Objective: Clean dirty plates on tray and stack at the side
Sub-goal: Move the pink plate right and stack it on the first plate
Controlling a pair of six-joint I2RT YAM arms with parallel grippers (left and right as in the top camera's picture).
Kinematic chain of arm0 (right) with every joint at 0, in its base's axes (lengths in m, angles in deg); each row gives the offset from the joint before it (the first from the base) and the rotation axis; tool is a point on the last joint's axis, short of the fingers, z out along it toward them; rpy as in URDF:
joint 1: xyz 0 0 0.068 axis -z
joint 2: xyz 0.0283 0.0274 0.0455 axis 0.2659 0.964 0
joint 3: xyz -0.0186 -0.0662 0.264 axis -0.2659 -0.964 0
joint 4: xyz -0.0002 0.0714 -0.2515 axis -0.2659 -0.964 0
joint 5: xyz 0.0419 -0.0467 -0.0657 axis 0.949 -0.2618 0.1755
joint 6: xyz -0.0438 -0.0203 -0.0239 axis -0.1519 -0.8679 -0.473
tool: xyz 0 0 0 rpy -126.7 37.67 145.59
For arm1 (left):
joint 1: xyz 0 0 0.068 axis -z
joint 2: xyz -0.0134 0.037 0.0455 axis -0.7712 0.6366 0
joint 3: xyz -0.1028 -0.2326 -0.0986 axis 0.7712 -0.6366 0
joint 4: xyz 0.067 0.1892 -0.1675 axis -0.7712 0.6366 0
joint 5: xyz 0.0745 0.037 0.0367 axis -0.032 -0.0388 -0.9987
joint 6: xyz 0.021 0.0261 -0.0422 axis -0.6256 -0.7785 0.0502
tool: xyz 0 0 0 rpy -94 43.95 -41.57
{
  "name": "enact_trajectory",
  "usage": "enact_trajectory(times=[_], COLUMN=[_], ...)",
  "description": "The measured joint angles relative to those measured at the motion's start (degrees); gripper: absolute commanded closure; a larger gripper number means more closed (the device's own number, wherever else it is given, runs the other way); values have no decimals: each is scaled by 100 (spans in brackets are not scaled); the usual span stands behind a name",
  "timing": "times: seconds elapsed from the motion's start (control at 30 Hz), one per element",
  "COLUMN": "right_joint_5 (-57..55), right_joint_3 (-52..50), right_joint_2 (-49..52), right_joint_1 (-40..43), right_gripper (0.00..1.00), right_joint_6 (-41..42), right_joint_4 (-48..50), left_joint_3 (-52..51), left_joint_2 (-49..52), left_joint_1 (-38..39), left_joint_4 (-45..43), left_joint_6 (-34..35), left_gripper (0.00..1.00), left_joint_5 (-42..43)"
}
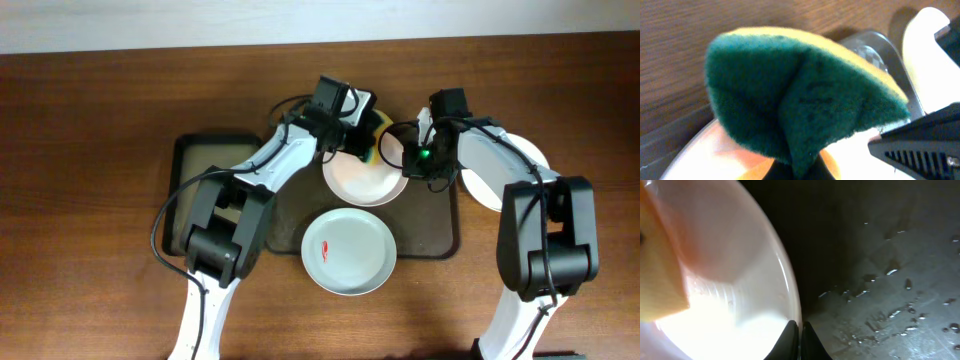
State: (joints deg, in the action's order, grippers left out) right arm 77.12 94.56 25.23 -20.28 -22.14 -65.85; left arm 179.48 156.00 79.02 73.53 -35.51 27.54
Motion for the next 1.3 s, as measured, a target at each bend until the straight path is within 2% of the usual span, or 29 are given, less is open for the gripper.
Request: enact_trajectory(times=[0.03, 0.1, 0.13, 0.2, 0.23, 0.27, 0.37, 0.4, 0.53, 0.7, 0.83, 1.0, 1.17, 1.3], right_joint_5=[24, 57, 81, 96, 98, 94, 70, 74, 140, 33, -828, -1528, -1853, -2975], right_joint_3=[0, -2, -7, -9, -9, -11, -140, -212, -240, 717, 1628, 1956, 1978, 1987], right_joint_2=[0, 4, 11, 20, 22, 22, 20, 20, 13, -120, -603, -1134, -1325, -1071], right_joint_1=[-9, -26, -26, -31, -33, -37, -46, -48, -52, 24, 44, 72, -114, -1021], right_gripper=[84, 73, 70, 70, 70, 71, 96, 96, 96, 96, 96, 96, 96, 96], right_joint_6=[0, -28, -31, -48, -42, -42, -55, -55, -13, -186, -501, -616, -599, -341], right_joint_4=[-2, -4, -2, -11, -7, -9, 232, 352, 466, -577, -1738, -2365, -2363, -1919], left_joint_3=[85, 295, 372, 457, 466, 485, 549, 531, 37, -529, -544, -544, -544, -544], left_joint_2=[-55, -365, -682, -1128, -1565, -1768, -2223, -2218, -2188, -2177, -2177, -2177, -2177, -2177], left_joint_1=[-13, -136, -273, -476, -667, -789, -1307, -1414, -1700, -1947, -2114, -2120, -2120, -2120], left_joint_4=[201, 1012, 1611, 2356, 3121, 3364, 4345, 4570, 4581, 4605, 4555, 4540, 4538, 4538], left_joint_6=[-2, -4, -2, -2, -2, -4, -2, -4, -2, -4, -4, -2, -4, -2], left_gripper=[100, 100, 100, 100, 100, 100, 100, 100, 100, 98, 99, 100, 100, 100], left_joint_5=[-149, -841, -1364, -1952, -2389, -2581, -3053, -3099, -3178, -3178, -3180, -3178, -3178, -3178])
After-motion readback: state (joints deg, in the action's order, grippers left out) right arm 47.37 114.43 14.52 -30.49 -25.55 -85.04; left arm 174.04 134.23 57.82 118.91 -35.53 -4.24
